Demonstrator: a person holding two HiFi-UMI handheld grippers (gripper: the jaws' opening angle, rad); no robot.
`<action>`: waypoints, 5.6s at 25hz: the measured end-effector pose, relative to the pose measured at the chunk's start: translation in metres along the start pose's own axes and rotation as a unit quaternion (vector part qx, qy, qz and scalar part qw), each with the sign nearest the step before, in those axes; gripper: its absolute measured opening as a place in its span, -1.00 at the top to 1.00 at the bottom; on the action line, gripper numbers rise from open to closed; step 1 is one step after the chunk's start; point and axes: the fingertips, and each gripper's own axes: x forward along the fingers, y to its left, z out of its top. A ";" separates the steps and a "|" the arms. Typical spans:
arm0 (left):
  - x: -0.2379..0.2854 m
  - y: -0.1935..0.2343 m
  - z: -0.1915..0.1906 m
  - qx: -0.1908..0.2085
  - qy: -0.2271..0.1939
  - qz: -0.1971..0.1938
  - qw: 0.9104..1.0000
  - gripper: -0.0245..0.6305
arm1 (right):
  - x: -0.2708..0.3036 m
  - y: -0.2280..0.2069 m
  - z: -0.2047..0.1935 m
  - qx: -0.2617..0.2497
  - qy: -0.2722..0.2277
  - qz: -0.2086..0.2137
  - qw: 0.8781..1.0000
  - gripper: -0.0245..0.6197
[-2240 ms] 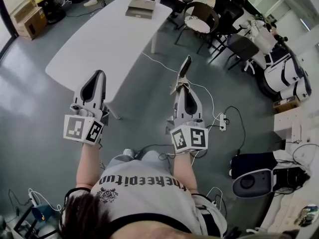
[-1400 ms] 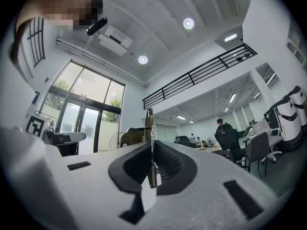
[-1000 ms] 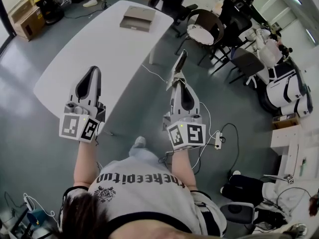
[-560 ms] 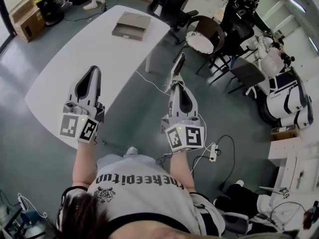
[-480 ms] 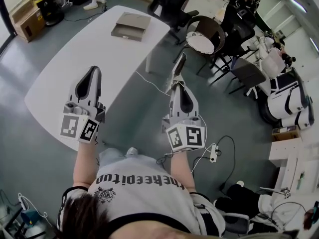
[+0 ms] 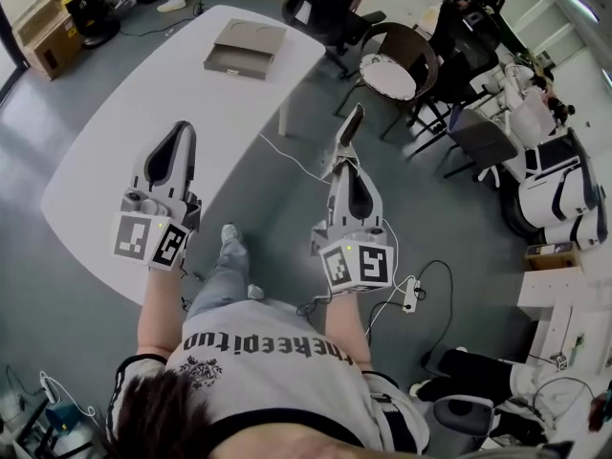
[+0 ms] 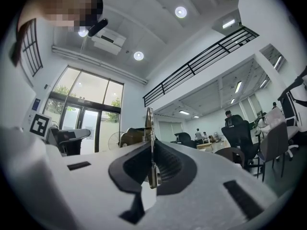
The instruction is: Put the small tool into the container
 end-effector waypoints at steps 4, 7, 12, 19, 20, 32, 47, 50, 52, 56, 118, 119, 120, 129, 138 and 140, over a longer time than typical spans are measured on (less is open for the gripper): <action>0.051 -0.001 -0.020 0.010 0.000 -0.009 1.000 0.87 | 0.036 -0.037 -0.007 0.000 0.001 -0.009 1.000 0.91; 0.102 -0.003 -0.038 0.015 -0.001 -0.013 1.000 0.87 | 0.075 -0.073 -0.012 -0.001 0.002 -0.010 1.000 0.91; 0.132 0.053 -0.038 0.014 -0.010 -0.022 1.000 0.87 | 0.133 -0.047 -0.019 -0.004 -0.007 -0.011 1.000 0.91; 0.178 0.108 -0.042 0.014 -0.021 -0.019 1.000 0.87 | 0.204 -0.037 -0.031 -0.004 0.000 -0.007 1.000 0.91; 0.181 0.115 -0.044 0.009 -0.024 -0.019 0.999 0.87 | 0.213 -0.035 -0.033 -0.005 0.002 -0.006 1.000 0.91; 0.218 0.167 -0.098 -0.005 0.011 -0.001 1.000 0.87 | 0.305 -0.036 -0.073 -0.023 0.050 0.032 0.998 0.91; 0.277 0.184 -0.111 0.022 0.025 0.085 0.996 0.88 | 0.432 -0.033 -0.167 -0.078 0.155 0.209 0.962 0.91; 0.287 0.187 -0.116 0.032 0.027 0.098 0.994 0.88 | 0.451 -0.032 -0.191 -0.101 0.183 0.242 0.947 0.91; 0.292 0.187 -0.119 0.039 0.028 0.105 0.993 0.88 | 0.461 -0.030 -0.206 -0.115 0.200 0.263 0.937 0.91; 0.300 0.187 -0.123 0.046 0.030 0.120 0.991 0.88 | 0.476 -0.024 -0.230 -0.136 0.226 0.300 0.917 0.91; 0.251 0.244 -0.124 0.077 0.044 0.294 0.952 0.88 | 0.539 0.023 -0.454 -0.338 0.441 0.375 0.742 0.85; 0.251 0.244 -0.123 0.077 0.043 0.294 0.952 0.88 | 0.537 0.025 -0.454 -0.330 0.445 0.378 0.741 0.84; 0.251 0.244 -0.122 0.076 0.041 0.292 0.952 0.88 | 0.535 0.026 -0.454 -0.322 0.450 0.379 0.741 0.82; 0.242 0.244 -0.116 0.075 0.038 0.284 0.955 0.88 | 0.521 0.033 -0.456 -0.253 0.484 0.379 0.747 0.64; 0.223 0.243 -0.104 0.071 0.033 0.270 0.960 0.88 | 0.512 0.037 -0.443 -0.193 0.481 0.349 0.781 0.75; 0.221 0.242 -0.102 0.070 0.033 0.264 0.961 0.88 | 0.514 0.034 -0.435 -0.187 0.472 0.331 0.796 0.90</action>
